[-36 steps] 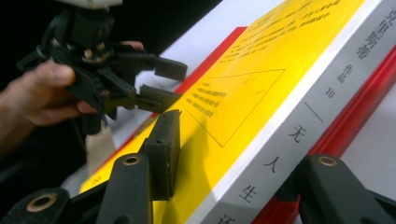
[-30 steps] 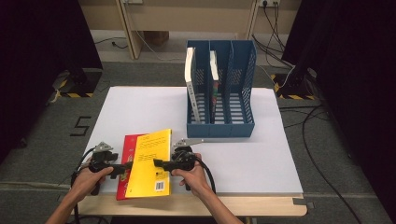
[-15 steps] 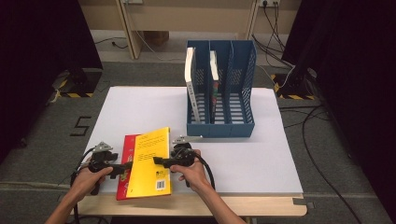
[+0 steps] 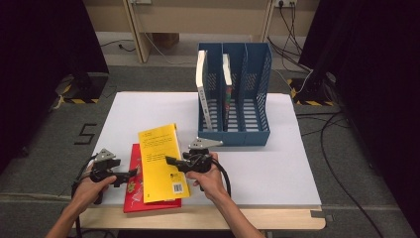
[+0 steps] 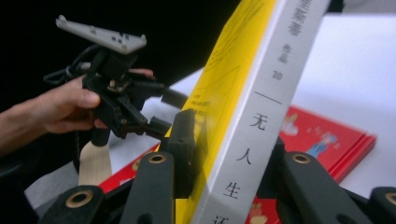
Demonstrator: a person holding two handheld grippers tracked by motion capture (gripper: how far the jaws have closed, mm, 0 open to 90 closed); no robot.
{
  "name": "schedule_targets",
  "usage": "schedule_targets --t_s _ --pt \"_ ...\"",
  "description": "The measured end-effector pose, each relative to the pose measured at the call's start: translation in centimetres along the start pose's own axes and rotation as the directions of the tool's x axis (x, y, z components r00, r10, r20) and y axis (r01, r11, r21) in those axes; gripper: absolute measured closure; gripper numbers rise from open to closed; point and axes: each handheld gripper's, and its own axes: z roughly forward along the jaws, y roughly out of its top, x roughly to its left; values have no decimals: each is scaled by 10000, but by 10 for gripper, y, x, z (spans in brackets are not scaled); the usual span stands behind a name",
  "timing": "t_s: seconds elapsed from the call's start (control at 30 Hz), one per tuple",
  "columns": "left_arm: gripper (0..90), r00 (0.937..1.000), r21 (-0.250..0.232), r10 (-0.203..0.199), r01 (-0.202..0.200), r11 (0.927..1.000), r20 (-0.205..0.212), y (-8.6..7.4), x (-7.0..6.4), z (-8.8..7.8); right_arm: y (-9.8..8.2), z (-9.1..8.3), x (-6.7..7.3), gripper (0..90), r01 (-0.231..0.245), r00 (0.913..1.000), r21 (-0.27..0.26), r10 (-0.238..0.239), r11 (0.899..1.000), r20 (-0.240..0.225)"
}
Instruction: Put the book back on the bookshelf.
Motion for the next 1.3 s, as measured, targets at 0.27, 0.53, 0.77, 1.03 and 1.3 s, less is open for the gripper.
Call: schedule_targets --t_s 0.27,0.53,0.77,1.03,1.3 --pt "149 9991 -131 -314 310 9994 -278 -1 10 -2 11 -15 2 756 -101 9999 -1049 107 9944 52" --pt "149 9950 -22 -367 367 9993 -928 -3 23 -1 22 -31 3 760 343 9982 -1843 -246 9823 545" --pt "141 9888 244 231 -198 9995 -1475 -6 26 3 28 -45 -2 761 1032 9895 -2194 -777 9702 1218" --pt "134 9895 199 263 -237 9995 -1421 -7 27 3 25 -57 -12 761 1269 9803 -2589 -812 9575 1801" --pt "134 9895 187 260 -236 9995 -1420 -7 27 4 19 -71 -20 761 1974 9666 -2900 -1366 9364 2170"
